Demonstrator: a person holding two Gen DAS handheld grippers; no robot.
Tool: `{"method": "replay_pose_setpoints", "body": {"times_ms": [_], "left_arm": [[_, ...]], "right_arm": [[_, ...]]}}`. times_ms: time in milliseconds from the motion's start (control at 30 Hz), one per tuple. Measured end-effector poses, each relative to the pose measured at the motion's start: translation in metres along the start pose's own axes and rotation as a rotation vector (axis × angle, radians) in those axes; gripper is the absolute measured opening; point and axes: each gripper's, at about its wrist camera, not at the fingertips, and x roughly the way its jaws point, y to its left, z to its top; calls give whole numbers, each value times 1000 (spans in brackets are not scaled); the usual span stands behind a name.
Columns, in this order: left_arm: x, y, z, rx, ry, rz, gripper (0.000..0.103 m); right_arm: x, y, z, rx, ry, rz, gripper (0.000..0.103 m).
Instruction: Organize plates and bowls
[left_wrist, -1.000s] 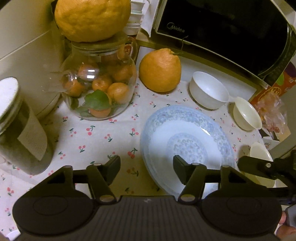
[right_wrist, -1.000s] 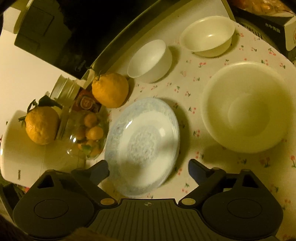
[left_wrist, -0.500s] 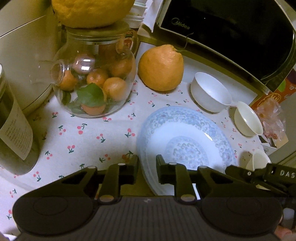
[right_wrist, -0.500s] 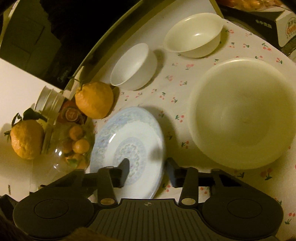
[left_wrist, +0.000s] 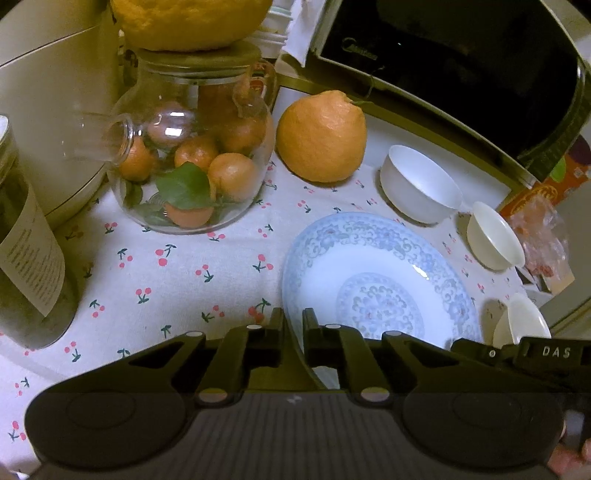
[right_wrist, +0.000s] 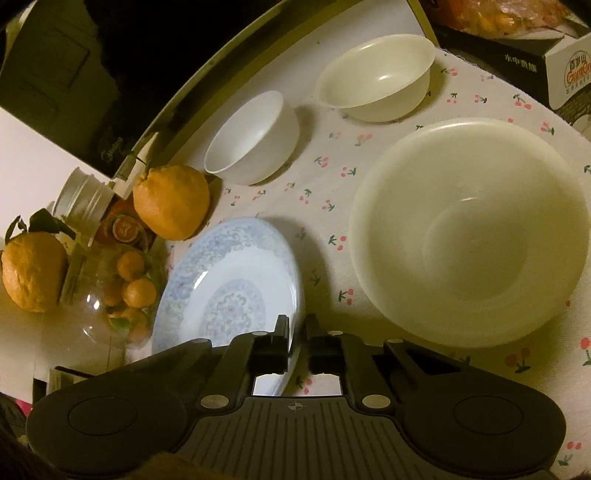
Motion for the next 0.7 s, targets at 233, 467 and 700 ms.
{"method": "replay_pose_setpoints", "body": {"times_ms": [233,467,700], "left_arm": [[-8,-15,-13,122,33,13,9],[-18,-25,-24,181,56,-5,10],[-21,-31,-32,190,70,-18,10]], "right_arm": [[-16,-4,0,-32,20,-24,10],[-32,-15,-6,-48,69,-58,10],[-43,-26,-10,-29,82,-59,10]]}}
